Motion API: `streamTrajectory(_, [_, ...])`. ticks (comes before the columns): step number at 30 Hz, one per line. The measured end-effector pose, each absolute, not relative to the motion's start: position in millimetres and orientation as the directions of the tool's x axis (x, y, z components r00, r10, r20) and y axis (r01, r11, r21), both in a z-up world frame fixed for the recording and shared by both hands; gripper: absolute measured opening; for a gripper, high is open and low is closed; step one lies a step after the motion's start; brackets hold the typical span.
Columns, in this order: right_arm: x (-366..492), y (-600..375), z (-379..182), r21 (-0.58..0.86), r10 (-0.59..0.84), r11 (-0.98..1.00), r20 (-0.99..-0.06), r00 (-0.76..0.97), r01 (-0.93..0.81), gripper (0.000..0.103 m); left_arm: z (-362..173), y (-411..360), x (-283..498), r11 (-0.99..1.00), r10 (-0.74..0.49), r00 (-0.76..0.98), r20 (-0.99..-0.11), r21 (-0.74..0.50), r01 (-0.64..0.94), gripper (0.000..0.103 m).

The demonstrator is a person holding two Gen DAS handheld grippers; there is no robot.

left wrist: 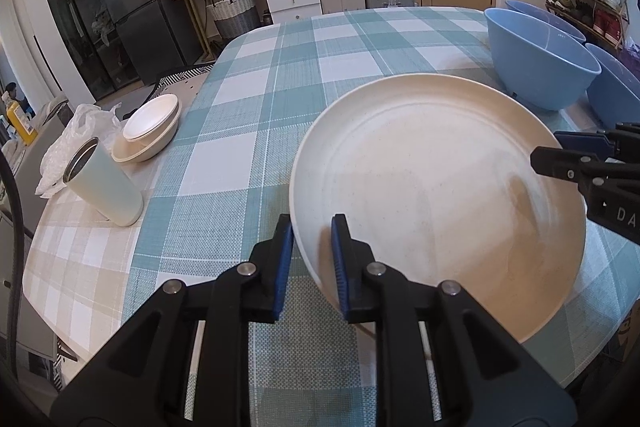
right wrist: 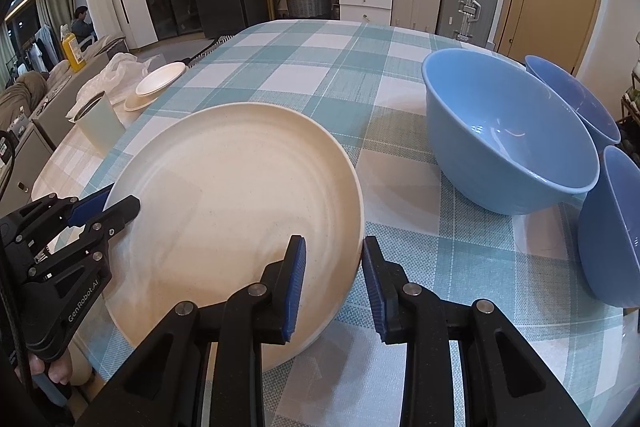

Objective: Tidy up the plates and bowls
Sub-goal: 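Lower the plate onto the other cream plate and open both grippers, then move both grippers toward the light-blue bowls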

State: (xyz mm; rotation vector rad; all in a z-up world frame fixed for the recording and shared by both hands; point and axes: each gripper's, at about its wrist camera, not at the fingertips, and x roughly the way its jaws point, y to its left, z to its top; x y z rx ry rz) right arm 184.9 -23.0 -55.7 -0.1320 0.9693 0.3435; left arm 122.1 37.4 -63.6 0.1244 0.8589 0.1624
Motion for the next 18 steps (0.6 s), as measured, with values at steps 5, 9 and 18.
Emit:
streamTrajectory(5, [188, -27, -57, 0.068, 0.246, 0.936, -0.826, 0.506, -0.345, 0.036, -66, 37, 123, 0.981, 0.191, 0.638, -0.746, 0.175, -0.090, 0.019])
streamTrajectory(9, [187, -29, -56, 0.072, 0.247, 0.937, -0.828, 0.503, -0.342, 0.039, -66, 38, 124, 0.985, 0.167, 0.635, -0.754, 0.150, -0.081, 0.038])
streamTrajectory(18, [183, -36, -47, 0.120, 0.304, 0.925, -0.801, 0.516, -0.360, 0.080, -54, 38, 119, 0.993, 0.117, 0.658, -0.744, 0.092, -0.073, 0.076])
